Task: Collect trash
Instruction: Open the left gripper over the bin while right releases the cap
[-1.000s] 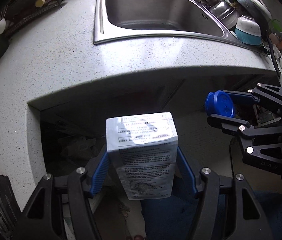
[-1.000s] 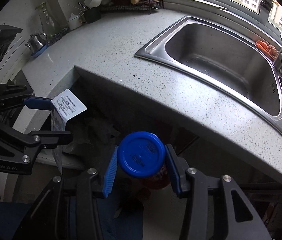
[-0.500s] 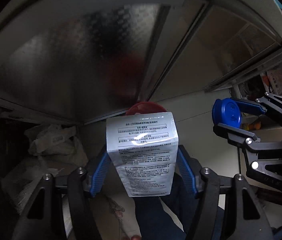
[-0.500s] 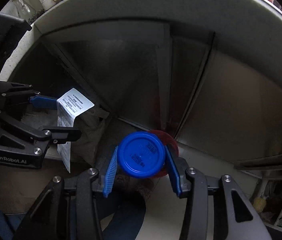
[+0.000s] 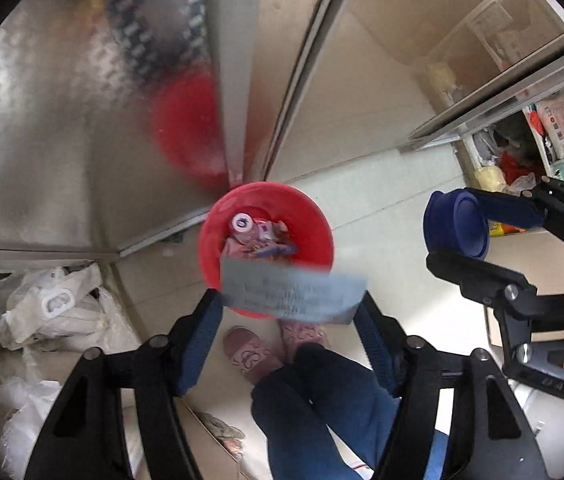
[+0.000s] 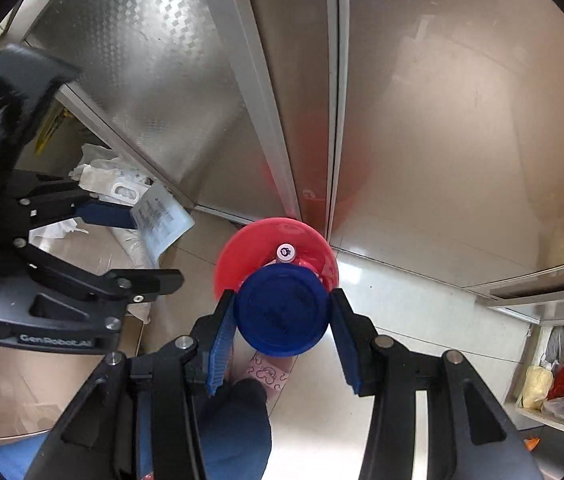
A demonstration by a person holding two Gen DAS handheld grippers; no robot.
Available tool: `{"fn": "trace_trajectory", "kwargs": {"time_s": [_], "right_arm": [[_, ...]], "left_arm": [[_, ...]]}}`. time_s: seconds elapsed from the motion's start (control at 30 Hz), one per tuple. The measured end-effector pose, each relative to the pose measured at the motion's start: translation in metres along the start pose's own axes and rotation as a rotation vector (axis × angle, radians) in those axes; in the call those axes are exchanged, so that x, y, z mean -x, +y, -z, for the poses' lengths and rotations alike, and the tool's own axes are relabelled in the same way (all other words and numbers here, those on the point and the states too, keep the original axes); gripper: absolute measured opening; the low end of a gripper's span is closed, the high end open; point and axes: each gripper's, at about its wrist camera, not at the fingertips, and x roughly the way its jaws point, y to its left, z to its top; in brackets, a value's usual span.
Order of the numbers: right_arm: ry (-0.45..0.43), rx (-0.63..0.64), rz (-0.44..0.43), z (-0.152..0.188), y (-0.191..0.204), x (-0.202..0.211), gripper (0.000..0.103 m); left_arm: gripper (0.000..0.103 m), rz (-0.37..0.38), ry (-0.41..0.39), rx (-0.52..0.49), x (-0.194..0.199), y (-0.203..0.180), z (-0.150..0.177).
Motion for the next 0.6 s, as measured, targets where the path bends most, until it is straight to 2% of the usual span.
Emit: {"fn": "trace_trajectory", "kwargs": {"time_s": [0.07,0.2,0.33,0.6], "right_arm": [[-0.001,-0.008,-0.008,0.002,-0.003,0.003,0.043],[-0.017,0.012,-0.026,0.01,-0.012,0.008,0.043],[-0.011,0.017,-0.037,0.012,-0.012,0.005,0.043],[-0.011,0.073,-0.065,0.01,0.002,-0.01,0.043]], "left_arm": [[0.084,-0.014,-0.015,-0.008,0.002,0.002,0.0],[0.088,-0.047,-0.031,-0.01,0.009,0.005,0.001],[0.103,-0.06,-0.039,0.012,0.014,0.015,0.007],[0.103,-0.104,-0.047,0.043,0.025,0.032,0.025]]}}
